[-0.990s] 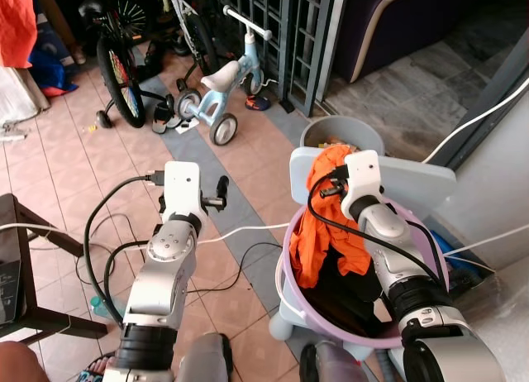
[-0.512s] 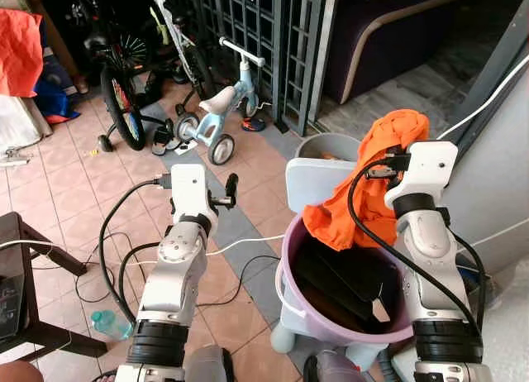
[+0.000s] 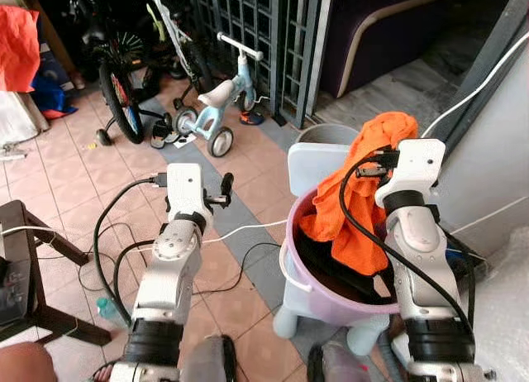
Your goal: Clothes washing
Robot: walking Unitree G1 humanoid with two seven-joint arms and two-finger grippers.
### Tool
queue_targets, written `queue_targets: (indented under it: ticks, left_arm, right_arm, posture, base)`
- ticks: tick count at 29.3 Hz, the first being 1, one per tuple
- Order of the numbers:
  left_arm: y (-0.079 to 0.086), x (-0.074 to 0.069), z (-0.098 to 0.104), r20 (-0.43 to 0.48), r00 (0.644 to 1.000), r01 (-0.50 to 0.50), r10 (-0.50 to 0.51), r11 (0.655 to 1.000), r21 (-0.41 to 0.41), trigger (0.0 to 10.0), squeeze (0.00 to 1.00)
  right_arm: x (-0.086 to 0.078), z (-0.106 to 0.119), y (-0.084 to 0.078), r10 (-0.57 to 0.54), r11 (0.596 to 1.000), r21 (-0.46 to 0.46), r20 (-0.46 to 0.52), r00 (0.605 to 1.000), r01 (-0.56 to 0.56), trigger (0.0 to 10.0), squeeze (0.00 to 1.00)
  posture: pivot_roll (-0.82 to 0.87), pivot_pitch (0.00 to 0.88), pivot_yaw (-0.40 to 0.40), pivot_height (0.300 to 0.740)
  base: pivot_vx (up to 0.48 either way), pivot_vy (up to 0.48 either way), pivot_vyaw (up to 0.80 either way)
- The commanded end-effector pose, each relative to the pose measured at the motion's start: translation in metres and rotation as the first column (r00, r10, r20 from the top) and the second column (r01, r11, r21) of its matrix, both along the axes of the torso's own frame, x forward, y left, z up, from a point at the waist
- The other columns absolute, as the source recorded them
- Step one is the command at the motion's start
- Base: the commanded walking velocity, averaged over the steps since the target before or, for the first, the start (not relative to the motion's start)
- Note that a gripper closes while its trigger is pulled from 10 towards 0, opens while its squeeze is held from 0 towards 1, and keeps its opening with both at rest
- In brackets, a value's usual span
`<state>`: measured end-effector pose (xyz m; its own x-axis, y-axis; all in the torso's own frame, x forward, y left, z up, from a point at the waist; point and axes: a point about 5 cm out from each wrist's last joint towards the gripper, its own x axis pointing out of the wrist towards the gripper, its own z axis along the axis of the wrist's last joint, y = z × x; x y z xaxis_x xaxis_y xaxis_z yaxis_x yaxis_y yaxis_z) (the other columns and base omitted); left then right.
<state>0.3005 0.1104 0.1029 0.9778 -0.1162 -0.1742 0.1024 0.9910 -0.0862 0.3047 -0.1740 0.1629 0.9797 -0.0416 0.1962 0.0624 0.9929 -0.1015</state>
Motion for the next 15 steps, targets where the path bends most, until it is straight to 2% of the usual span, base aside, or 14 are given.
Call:
queue_targets:
  ticks: [1, 6, 7, 8, 9, 10, 13, 15]
  left_arm:
    - [-0.001, -0.001, -0.005, -0.022, 1.0, 0.006, -0.006, 1.0, 0.01, 10.0, 0.0]
    - [-0.005, -0.001, -0.006, -0.028, 1.0, 0.012, -0.012, 1.0, 0.002, 10.0, 0.0]
    - [-0.005, -0.001, -0.005, -0.024, 1.0, 0.014, -0.014, 1.0, -0.003, 10.0, 0.0]
    - [-0.006, -0.001, -0.004, -0.014, 1.0, 0.022, -0.022, 1.0, -0.015, 10.0, 0.0]
    - [-0.006, -0.001, -0.002, -0.004, 0.999, 0.032, -0.032, 0.999, -0.026, 10.0, 0.0]
    - [-0.006, -0.001, -0.001, 0.004, 0.999, 0.037, -0.037, 0.999, -0.028, 10.0, 0.0]
    - [-0.006, 0.001, 0.003, 0.028, 0.998, 0.058, -0.056, 0.997, -0.049, 10.0, 0.0]
    - [-0.006, 0.001, 0.004, 0.037, 0.998, 0.061, -0.059, 0.997, -0.045, 10.0, 0.0]
  right_arm:
    - [-0.001, 0.007, 0.002, 0.002, 1.0, 0.002, 0.024, 1.0, -0.002, 0.0, 0.0]
    - [0.0, 0.005, 0.0, -0.006, 1.0, 0.008, 0.014, 1.0, 0.006, 0.0, 0.0]
    - [0.0, 0.005, 0.001, -0.006, 1.0, 0.009, 0.013, 1.0, 0.006, 0.8, 0.0]
    - [0.0, 0.005, 0.001, -0.007, 1.0, 0.009, 0.011, 1.0, 0.007, 3.3, 0.0]
    - [0.001, 0.006, 0.001, -0.006, 1.0, 0.011, 0.009, 1.0, 0.006, 9.1, 0.0]
    - [0.001, 0.005, 0.002, -0.005, 1.0, 0.006, 0.002, 1.0, 0.005, 10.0, 0.0]
    - [0.005, 0.009, 0.002, -0.016, 1.0, -0.005, -0.001, 1.0, 0.015, 10.0, 0.0]
    - [0.006, 0.01, 0.002, -0.02, 1.0, -0.014, 0.006, 1.0, 0.02, 10.0, 0.0]
  posture:
    - [-0.06, 0.023, 0.055, 0.74]
    - [-0.07, 0.024, 0.056, 0.74]
    - [-0.07, 0.029, 0.057, 0.74]
    - [-0.07, 0.029, 0.057, 0.74]
    - [-0.07, 0.031, 0.064, 0.74]
    - [-0.07, 0.031, 0.065, 0.74]
    - [-0.08, 0.035, 0.071, 0.74]
    - [-0.08, 0.036, 0.071, 0.74]
  base:
    - [0.0, 0.0, 0.0]
    - [0.0, 0.0, 0.0]
    - [0.0, 0.0, 0.0]
    - [0.0, 0.0, 0.0]
    - [0.0, 0.0, 0.0]
    - [0.0, 0.0, 0.0]
    - [0.0, 0.0, -0.68]
    - [0.0, -0.255, -0.78]
